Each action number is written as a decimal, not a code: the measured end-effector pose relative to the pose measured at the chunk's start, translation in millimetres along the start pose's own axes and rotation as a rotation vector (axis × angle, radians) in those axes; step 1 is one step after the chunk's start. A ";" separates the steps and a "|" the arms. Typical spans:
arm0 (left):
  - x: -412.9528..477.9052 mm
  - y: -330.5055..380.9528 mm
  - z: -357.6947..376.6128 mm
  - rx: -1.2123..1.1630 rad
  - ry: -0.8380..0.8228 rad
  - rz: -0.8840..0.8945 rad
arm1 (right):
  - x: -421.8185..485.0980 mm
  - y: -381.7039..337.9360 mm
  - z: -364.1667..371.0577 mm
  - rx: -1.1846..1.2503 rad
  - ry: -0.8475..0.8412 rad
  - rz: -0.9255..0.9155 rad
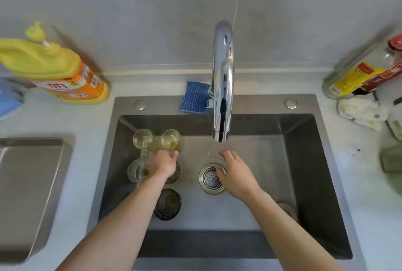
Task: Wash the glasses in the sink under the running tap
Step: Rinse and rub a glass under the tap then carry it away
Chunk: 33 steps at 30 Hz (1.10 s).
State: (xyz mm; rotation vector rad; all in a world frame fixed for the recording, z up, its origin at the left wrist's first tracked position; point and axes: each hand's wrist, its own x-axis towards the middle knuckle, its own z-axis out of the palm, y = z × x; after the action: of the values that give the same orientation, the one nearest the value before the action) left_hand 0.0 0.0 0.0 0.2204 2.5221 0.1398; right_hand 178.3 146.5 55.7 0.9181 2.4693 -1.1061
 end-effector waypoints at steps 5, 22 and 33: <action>7.9 7.2 0.2 -0.169 -0.038 -0.067 | 16.0 -16.8 -14.5 0.043 0.122 0.014; -75.2 28.7 -42.4 -0.594 -0.075 0.323 | -3.0 -79.8 -72.9 0.381 0.356 -0.107; -119.8 40.0 -58.6 -0.921 -0.234 0.200 | -28.5 -59.8 -67.1 0.451 0.116 -0.070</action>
State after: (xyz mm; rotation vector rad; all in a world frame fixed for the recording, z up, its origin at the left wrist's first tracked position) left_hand 68.1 13.6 120.6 0.0970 1.9576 1.2288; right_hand 160.9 153.9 148.1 1.0444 2.3983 -1.7239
